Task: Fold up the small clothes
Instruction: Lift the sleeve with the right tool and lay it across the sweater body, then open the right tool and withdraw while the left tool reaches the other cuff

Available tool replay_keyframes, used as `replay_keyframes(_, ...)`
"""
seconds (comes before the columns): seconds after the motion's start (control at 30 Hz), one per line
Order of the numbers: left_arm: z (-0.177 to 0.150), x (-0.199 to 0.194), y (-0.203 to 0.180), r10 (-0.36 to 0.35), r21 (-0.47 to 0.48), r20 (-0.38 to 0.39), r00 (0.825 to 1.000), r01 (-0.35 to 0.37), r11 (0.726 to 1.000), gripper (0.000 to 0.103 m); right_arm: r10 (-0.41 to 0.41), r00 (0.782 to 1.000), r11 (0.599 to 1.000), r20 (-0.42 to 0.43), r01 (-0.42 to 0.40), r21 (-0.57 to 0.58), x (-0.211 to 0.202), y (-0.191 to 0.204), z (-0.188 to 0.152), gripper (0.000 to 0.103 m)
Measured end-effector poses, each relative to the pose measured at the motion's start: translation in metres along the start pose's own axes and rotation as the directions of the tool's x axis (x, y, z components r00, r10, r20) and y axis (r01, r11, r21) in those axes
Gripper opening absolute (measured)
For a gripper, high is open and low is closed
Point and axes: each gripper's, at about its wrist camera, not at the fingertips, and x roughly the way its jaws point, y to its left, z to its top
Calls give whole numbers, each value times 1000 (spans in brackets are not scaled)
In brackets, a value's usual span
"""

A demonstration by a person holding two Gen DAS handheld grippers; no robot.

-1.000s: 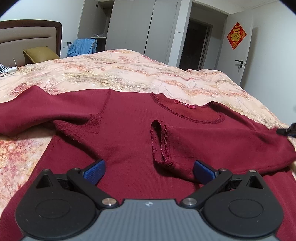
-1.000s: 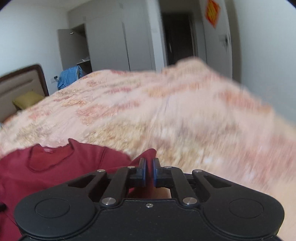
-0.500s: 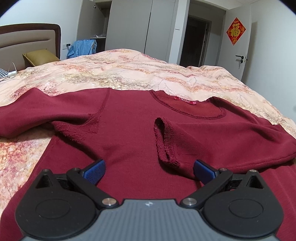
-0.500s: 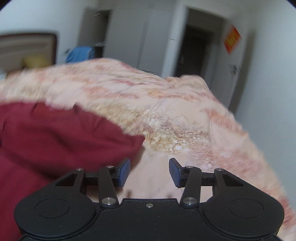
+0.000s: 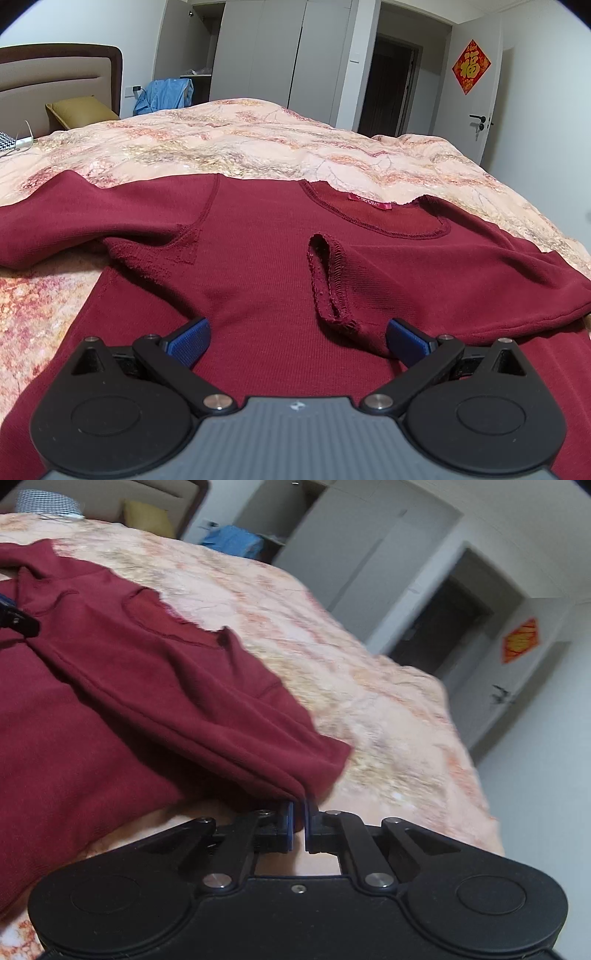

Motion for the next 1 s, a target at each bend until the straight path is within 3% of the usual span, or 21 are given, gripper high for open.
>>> replay_keyframes(0.07,0,0,0,0,0,0,1000,0,1000,103,-17,999,986,-29,21,162,-10,-8,-6,3)
replay_keyframes(0.17,0,0,0,0,0,0,1000,0,1000,103,47,995,927,-90,-10,375,-7,-15,-23,3)
replay_keyframes(0.3,0,1,0,0,1,1,1000,0,1000,103,39,996,908,-85,1,419,-5,-13,-25,3)
replay_keyframes(0.47,0,0,0,1,1,1,1000,-1,1000,103,29,996,913,-85,8,408,-7,-8,-26,10)
replay_keyframes(0.67,0,-1,3,-18,-17,13,1000,18,1000,103,38,998,893,-59,-8,450,-33,-9,-23,47)
replay_keyframes(0.73,2,-3,5,-32,-30,8,999,33,999,103,46,998,888,-39,-23,460,-44,-8,-18,66)
replay_keyframes(0.9,10,-28,25,-126,-104,-5,992,125,987,103,140,988,844,61,-152,515,-75,2,4,100)
replay_keyframes(1.0,12,-50,49,-170,-153,-24,985,165,974,103,207,971,819,122,-240,522,-92,21,15,102)
